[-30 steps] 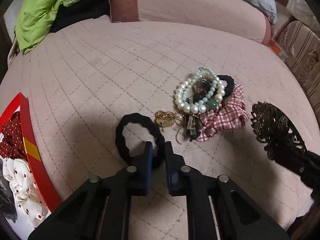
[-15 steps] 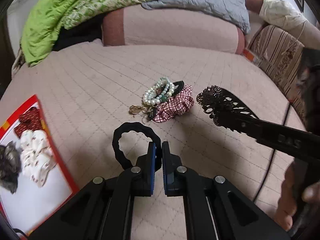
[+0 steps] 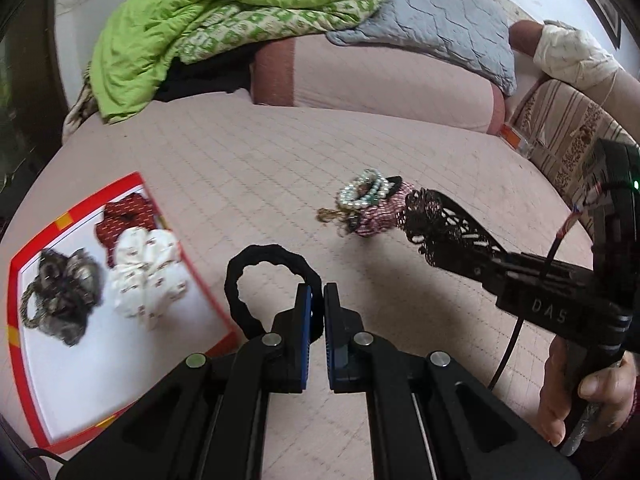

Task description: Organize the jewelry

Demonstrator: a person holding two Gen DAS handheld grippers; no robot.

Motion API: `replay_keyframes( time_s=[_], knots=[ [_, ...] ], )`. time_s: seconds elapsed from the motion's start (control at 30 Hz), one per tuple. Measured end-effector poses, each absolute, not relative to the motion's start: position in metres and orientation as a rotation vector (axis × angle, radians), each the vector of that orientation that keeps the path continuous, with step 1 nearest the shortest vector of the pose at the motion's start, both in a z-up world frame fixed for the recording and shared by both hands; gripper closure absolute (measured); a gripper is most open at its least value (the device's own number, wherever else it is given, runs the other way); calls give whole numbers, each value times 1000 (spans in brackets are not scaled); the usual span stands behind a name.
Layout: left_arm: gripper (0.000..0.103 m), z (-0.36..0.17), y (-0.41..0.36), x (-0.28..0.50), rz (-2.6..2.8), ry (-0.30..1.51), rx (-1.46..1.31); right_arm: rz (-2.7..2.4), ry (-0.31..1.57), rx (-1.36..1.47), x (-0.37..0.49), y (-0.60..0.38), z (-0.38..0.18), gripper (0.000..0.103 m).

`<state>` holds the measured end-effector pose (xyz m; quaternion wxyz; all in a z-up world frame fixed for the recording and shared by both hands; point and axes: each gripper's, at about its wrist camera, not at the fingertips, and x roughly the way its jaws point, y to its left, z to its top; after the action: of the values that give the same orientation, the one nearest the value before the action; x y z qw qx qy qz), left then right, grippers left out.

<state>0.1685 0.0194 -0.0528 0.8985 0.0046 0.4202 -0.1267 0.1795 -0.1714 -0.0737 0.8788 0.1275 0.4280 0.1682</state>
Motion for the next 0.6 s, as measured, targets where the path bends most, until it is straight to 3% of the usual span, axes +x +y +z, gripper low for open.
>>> replay_keyframes(
  time_s=[0.6],
  knots=[
    [97,-41,141,131,-87,836,-130,588,933,208,154,-63,-61,74]
  ],
)
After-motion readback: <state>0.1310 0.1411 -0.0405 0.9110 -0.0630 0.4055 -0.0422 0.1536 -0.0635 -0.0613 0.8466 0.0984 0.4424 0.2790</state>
